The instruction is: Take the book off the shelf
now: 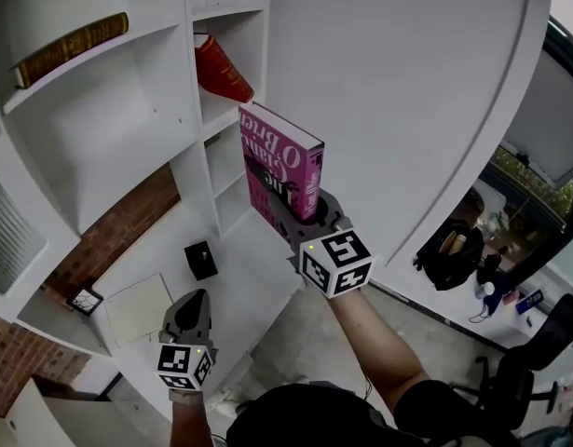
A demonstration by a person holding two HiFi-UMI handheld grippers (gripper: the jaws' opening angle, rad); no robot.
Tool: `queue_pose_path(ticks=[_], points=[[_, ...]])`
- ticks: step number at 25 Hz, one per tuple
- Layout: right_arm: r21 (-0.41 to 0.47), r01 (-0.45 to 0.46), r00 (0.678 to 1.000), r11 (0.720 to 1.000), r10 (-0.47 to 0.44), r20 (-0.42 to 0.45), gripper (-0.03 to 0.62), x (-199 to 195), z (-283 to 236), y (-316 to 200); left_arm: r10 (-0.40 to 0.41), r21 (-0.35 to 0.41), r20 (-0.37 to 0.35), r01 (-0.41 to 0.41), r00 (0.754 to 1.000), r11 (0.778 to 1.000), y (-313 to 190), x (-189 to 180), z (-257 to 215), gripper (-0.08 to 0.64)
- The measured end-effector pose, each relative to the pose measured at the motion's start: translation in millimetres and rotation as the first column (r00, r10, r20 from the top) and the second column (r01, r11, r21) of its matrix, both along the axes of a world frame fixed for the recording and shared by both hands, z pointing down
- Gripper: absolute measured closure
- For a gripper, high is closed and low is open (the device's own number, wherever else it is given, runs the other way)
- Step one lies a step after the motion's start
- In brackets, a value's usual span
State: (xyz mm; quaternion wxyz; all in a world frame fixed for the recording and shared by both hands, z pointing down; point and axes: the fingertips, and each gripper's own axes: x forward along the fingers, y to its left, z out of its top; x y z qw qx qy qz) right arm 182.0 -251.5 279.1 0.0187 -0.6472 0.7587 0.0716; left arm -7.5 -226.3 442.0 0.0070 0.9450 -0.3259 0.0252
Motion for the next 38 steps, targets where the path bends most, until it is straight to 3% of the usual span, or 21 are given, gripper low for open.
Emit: queue_pose_path(ticks=[14,38], points=[[-0.061,-0.021,1.000,0.998,0.022,0.019,0.443,73.6,80.7,87.6,0.057,0.006,0.039,-0.057,0.998,0.998,48.5,86.4,13.9,0.552],[-0.161,-0.123,0.991,0.979,0.131,0.040,0.443,146.9,205.3,172.5,0.207,-0.053,0.108,-0.203,0.972,0.978,84.0,178.9,61.2,0.552]])
